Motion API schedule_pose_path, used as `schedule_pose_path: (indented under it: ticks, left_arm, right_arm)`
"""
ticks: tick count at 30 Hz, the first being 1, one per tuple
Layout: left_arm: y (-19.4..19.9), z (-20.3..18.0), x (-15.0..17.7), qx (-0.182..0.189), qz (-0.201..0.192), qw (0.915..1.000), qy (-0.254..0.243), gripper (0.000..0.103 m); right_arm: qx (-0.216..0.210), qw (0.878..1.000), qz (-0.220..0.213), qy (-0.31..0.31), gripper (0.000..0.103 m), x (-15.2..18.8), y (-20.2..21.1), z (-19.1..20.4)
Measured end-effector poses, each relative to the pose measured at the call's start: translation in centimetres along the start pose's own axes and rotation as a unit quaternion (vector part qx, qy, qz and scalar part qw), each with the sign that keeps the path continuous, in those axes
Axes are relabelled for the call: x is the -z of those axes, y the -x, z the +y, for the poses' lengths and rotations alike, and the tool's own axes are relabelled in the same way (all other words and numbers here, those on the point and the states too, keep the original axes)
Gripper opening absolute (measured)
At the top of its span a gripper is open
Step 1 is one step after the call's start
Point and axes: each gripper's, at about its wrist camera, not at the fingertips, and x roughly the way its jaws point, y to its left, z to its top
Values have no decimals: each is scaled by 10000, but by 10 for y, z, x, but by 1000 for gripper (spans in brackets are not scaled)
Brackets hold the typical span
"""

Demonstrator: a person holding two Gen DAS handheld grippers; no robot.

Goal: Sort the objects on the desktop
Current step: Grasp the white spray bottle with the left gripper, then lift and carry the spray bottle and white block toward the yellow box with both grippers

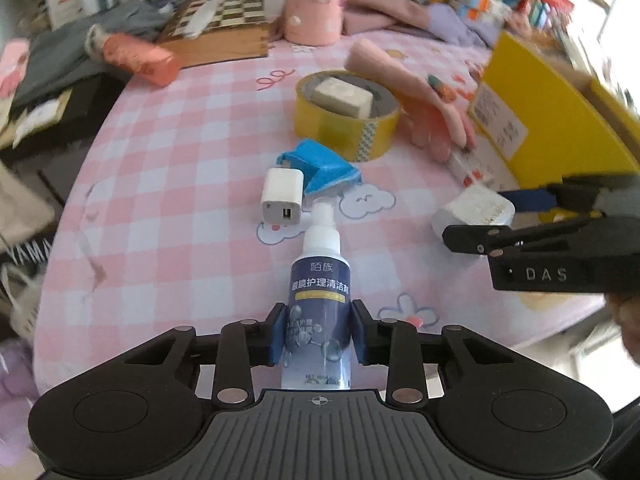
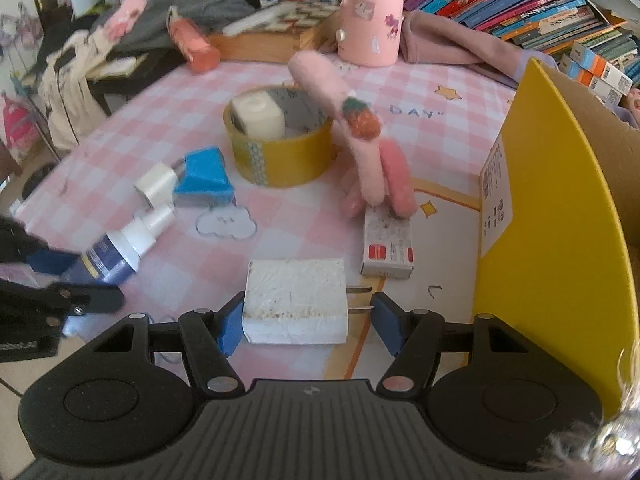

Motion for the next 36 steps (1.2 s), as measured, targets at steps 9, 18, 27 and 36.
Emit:
schedule_pose_path:
  ticks: [9,18,27,36]
  left_arm:
    - [21,-1,-6,386,-519,9961,602,31]
    - [55,-6,-4,751,-937,9885,920,31]
    - [91,-9,11,1169,-1215,9775,1267,31]
    - [125,-25,35,1274,-1403,9751,1150,31]
  right_arm:
    - [-37,9992,-391,89,62,-6,21,8]
    - [-54,9969,-772,100,62,-8,55,15]
    - [-95,9945,-1042,88,62,6,102,22]
    - [-74,9929,-1153,-291,62,35,145,23]
